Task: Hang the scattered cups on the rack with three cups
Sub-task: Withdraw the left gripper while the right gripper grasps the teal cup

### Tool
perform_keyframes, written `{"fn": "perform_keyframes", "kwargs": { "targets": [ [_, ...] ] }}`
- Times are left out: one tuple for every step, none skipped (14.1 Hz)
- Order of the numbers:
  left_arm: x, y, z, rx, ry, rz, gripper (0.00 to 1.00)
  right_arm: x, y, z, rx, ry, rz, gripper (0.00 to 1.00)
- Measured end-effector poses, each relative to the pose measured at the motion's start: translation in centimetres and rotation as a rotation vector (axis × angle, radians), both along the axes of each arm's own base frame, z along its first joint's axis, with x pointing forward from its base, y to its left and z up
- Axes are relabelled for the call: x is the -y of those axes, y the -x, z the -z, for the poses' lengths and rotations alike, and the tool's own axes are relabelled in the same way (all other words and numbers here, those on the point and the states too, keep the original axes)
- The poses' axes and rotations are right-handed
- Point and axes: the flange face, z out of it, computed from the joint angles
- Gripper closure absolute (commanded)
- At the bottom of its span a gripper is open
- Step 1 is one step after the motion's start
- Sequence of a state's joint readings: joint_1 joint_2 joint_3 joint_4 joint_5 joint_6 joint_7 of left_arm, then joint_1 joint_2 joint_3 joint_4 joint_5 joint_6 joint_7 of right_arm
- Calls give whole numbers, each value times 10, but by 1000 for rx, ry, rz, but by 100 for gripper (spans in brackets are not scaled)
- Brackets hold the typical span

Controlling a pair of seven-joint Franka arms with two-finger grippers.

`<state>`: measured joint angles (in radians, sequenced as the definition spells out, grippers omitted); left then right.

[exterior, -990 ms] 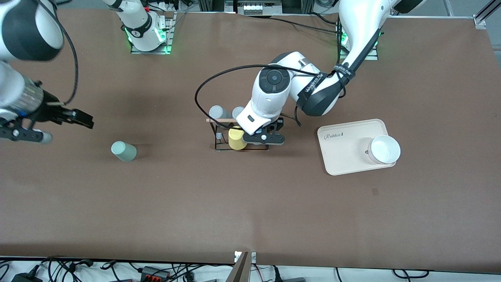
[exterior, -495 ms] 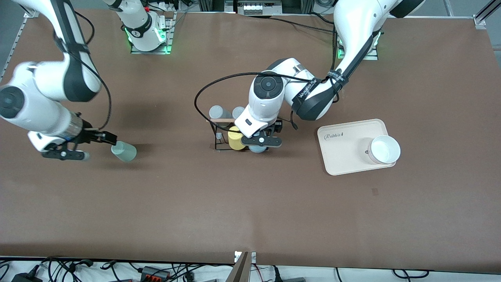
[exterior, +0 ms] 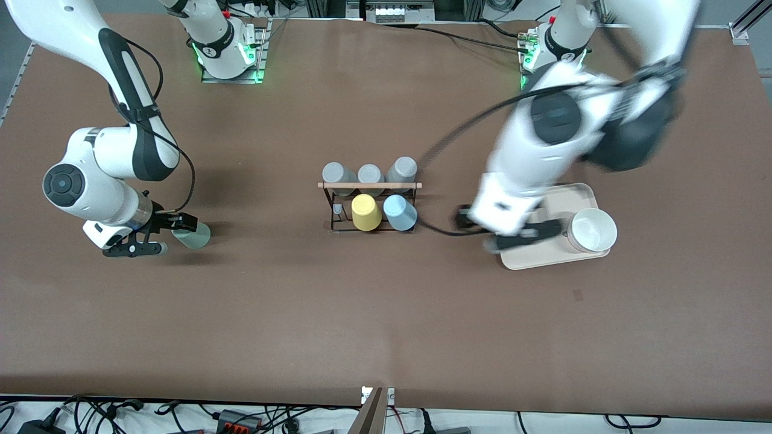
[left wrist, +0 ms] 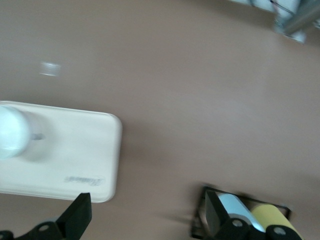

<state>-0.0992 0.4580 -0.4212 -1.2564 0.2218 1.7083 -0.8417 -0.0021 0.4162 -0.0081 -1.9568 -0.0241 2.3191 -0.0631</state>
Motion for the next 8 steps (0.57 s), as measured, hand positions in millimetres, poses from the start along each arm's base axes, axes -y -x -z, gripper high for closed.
{"fn": "perform_keyframes", "kwargs": {
  "targets": [
    [-21, 4, -20, -5, -18, -15, 0, 3, 1, 5, 0, 0, -4, 0],
    [-37, 9, -36, -12, -36, -5, 0, 6, 2, 9, -4, -1, -6, 0],
    [-52, 13, -47, -25, -52, 23, 0, 7, 2, 12, -8, -1, -7, 0],
    [-67, 15, -54, -38, -59, 58, 0, 7, 3, 14, -10, -1, -8, 0],
    [-81, 13, -57, -46, -50, 87, 0, 7, 3, 15, -11, -1, -8, 0],
    [-94, 12, -58, -55, -28, 102, 0, 7, 3, 15, -12, -1, -9, 5],
    [-107, 11, -55, -66, 9, 117, 0, 7, 4, 16, -13, -1, -9, 12],
    [-123, 11, -49, -67, 64, 146, 0, 7, 4, 17, -12, -1, -9, 20]
  ]
}}
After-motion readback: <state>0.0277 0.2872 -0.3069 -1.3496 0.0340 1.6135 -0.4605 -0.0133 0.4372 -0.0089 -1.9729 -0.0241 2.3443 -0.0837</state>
